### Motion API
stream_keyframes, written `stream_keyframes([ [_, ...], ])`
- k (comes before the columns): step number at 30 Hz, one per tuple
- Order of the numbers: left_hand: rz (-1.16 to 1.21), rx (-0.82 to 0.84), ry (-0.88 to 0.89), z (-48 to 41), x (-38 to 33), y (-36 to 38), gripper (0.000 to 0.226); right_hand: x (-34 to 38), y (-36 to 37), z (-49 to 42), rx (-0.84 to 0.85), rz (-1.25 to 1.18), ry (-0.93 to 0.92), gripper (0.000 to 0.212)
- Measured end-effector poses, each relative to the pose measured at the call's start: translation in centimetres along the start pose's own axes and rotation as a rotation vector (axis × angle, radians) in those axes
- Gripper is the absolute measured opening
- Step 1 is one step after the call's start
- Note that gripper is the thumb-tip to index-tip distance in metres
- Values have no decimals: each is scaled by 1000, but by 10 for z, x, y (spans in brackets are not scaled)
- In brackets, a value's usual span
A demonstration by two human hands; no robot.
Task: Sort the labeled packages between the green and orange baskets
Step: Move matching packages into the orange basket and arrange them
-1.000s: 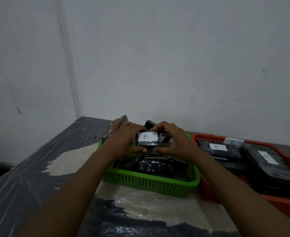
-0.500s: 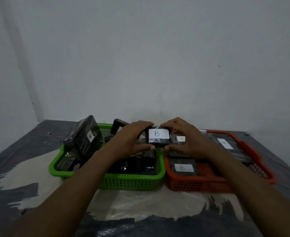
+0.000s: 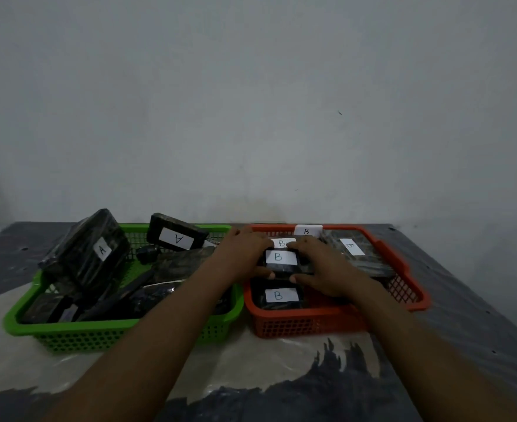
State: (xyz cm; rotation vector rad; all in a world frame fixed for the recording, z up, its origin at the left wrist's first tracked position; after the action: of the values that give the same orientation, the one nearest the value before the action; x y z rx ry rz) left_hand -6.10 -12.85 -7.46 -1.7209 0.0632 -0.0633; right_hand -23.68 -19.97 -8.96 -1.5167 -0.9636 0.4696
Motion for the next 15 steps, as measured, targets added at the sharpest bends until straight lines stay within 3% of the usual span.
stream_keyframes([
  [7,-100,147,-124,-6,-6,7,54,4,27,-4,-13,-186,17,70],
  [15,-171,195,-159,-6,-12,12,55,3,33,-2,-66,-218,63,67],
])
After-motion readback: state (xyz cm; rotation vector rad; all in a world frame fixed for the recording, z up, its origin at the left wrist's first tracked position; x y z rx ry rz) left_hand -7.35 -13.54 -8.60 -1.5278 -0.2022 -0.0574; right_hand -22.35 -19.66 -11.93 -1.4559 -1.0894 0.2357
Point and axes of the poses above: each hand's wrist, its own z-axis away from the middle knuckle, its own y-axis out of the palm, x = y × z, the point moved 3 cm from there along -z, towards the middle knuckle, and after that the axes turned 4 degrees about z, right-handed, at the moved point
